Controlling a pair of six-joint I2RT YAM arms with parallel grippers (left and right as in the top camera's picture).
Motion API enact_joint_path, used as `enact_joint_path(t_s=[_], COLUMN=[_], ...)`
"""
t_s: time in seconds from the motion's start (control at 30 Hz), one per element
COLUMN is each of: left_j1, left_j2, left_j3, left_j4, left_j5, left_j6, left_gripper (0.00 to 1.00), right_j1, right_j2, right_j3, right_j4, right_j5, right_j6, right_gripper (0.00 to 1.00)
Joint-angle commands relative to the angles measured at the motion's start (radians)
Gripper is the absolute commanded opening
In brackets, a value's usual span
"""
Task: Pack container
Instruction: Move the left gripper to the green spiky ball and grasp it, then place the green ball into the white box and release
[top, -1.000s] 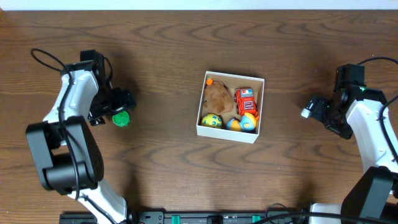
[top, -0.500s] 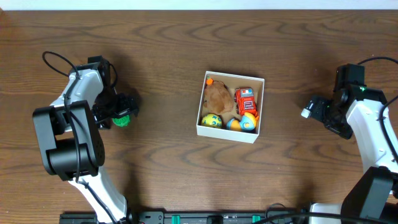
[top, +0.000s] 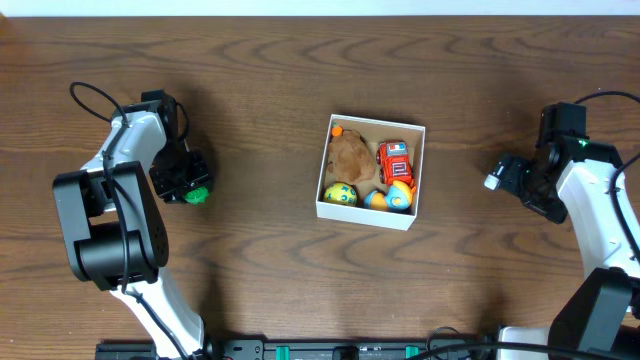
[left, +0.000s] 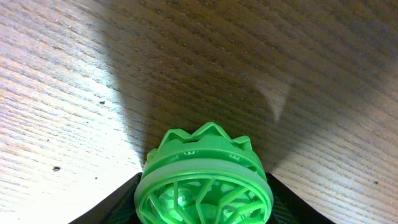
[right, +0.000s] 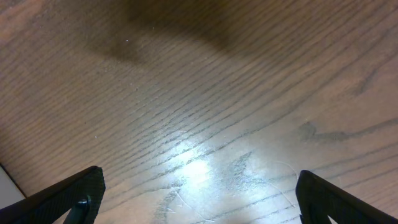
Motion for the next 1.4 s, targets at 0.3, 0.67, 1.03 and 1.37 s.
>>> enact_joint_path(t_s=[0.3, 0.67, 1.03, 1.37], left_j1=[-0.014, -0.313, -0.747, -0.826], left_j2=[-0.08, -0.495, -0.439, -0.304], left_j3=[0.05, 0.09, 0.089, 0.089], left_j4=[-0.037, 0.007, 0.114, 0.109], left_j5=[0.003, 0.003, 0.003, 0.002], left_j6=[0.0, 0.08, 0.178, 0.178], left_gripper=[0.46, 0.42, 0.42, 0.76], right_j1=[-0.005, -0.005, -0.005, -0.005], right_j2=[-0.005, -0.005, -0.005, -0.005], right_j3=[0.006, 0.006, 0.006, 0.006], right_j4=[-0.001, 0.003, -0.001, 0.0], right_j5=[-0.001, -0.001, -0.005, -0.005], right_j6=[-0.015, -0.015, -0.015, -0.03], right_gripper=[0.99, 0.99, 0.99, 0.99])
